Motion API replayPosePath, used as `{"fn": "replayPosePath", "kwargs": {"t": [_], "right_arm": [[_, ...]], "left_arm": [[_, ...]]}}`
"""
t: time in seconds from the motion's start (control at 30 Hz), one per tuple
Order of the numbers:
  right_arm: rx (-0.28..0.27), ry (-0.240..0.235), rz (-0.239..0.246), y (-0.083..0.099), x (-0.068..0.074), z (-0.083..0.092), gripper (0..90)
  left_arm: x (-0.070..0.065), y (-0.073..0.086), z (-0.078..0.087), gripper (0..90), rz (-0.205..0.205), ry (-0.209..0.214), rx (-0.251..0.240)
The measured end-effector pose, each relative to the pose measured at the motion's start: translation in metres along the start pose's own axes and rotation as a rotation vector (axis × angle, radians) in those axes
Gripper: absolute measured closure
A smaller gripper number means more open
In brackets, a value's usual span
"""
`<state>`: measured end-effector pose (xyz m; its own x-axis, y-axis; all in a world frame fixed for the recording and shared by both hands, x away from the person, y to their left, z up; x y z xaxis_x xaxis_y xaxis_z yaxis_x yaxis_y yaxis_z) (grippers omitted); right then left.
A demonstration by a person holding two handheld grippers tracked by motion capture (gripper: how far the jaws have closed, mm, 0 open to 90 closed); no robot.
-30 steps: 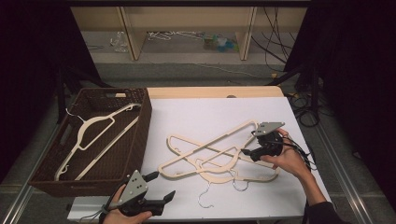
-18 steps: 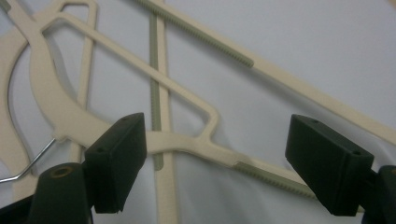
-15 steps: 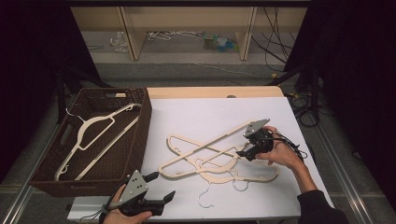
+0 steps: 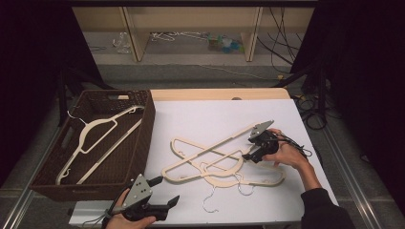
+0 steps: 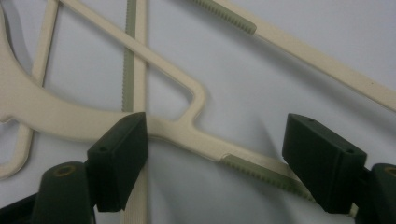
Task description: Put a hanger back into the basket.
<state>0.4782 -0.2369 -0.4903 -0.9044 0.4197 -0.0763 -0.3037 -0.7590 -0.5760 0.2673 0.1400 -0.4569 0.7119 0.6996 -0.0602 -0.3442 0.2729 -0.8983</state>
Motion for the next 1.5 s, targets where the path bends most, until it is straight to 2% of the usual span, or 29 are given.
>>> {"fn": "replayPosePath", "kwargs": {"t": [0.13, 0.23, 0.27, 0.3, 0.33, 0.37, 0.47, 0.57, 0.7, 0.77, 0.83, 0.87, 0.9, 0.93, 1.0, 1.03, 1.2, 1.33, 1.4, 1.5], "right_arm": [[0.021, -0.027, -0.027, 0.004, -0.003, 0.001, 29.3], [0.030, -0.039, -0.027, 0.008, -0.004, 0.003, 34.9], [0.036, -0.051, -0.037, 0.009, -0.004, 0.005, 37.3], [0.038, -0.050, -0.031, 0.011, -0.004, 0.006, 39.0], [0.055, -0.064, -0.022, 0.013, -0.003, 0.010, 41.1], [0.071, -0.058, -0.016, 0.014, -0.003, 0.013, 41.9], [0.082, -0.070, -0.001, 0.017, -0.002, 0.016, 45.3], [0.118, -0.091, 0.042, 0.020, 0.001, 0.022, 48.9], [0.122, -0.091, 0.072, 0.020, 0.003, 0.023, 47.4], [0.112, -0.070, 0.088, 0.020, 0.002, 0.021, 43.2], [0.109, -0.080, 0.092, 0.020, 0.003, 0.021, 47.3], [0.108, -0.095, 0.099, 0.021, 0.003, 0.022, 54.2], [0.108, -0.095, 0.099, 0.021, 0.003, 0.022, 54.2], [0.104, -0.136, 0.130, 0.021, 0.005, 0.023, 62.3], [0.102, -0.138, 0.132, 0.022, 0.006, 0.024, 63.5], [0.107, -0.156, 0.125, 0.022, 0.006, 0.024, 66.0], [0.115, -0.176, 0.153, 0.026, 0.007, 0.028, 73.0], [0.123, -0.175, 0.167, 0.025, 0.008, 0.027, 72.9], [0.125, -0.159, 0.172, 0.024, 0.008, 0.027, 68.0], [0.125, -0.157, 0.184, 0.024, 0.008, 0.027, 69.3]], "left_arm": [[0.000, 0.000, 0.000, 20.0, -0.002, -0.001, 0.000], [0.001, 0.000, 0.000, 20.1, -0.001, 0.006, -0.006], [0.001, 0.000, 0.000, 20.2, -0.013, 0.006, -0.007], [0.001, 0.000, 0.000, 20.2, 0.006, 0.003, -0.008], [0.001, 0.000, 0.001, 20.2, 0.005, 0.003, -0.008], [0.001, 0.000, 0.001, 20.2, 0.005, 0.003, -0.008], [0.001, 0.000, 0.000, 20.3, 0.008, 0.001, -0.005], [0.001, 0.000, 0.001, 20.6, 0.008, -0.002, 0.000], [0.001, 0.000, 0.000, 20.7, 0.011, -0.001, 0.002], [0.001, 0.001, 0.000, 20.9, 0.014, -0.001, 0.004], [0.001, 0.001, 0.000, 21.0, 0.014, -0.001, 0.005], [0.002, 0.001, -0.001, 21.0, 0.014, 0.003, 0.003], [0.002, 0.001, -0.001, 21.1, 0.014, 0.003, 0.003], [0.002, 0.001, -0.001, 21.1, 0.015, 0.005, 0.003], [0.002, 0.001, -0.001, 21.1, 0.016, 0.005, 0.003], [0.002, 0.001, -0.001, 21.2, 0.016, 0.005, 0.003], [0.003, 0.001, 0.000, 21.4, 0.020, 0.002, 0.004], [0.003, 0.001, -0.001, 21.4, 0.020, 0.004, 0.003], [0.002, 0.001, -0.001, 21.5, 0.021, 0.007, 0.004], [0.003, 0.002, -0.001, 21.6, 0.020, -0.002, 0.012]]}}
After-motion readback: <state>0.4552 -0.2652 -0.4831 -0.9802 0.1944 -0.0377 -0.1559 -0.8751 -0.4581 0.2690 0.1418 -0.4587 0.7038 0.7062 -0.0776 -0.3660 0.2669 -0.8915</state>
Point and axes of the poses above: each handheld gripper's, and its own axes: z roughly backward along the jaws, y roughly out of its underside, x roughly to its left, the point moved 2 cm from there along -z, roughly forward along the jaws, and after that the axes turned 1 degree about -y, right-handed, at the moved point
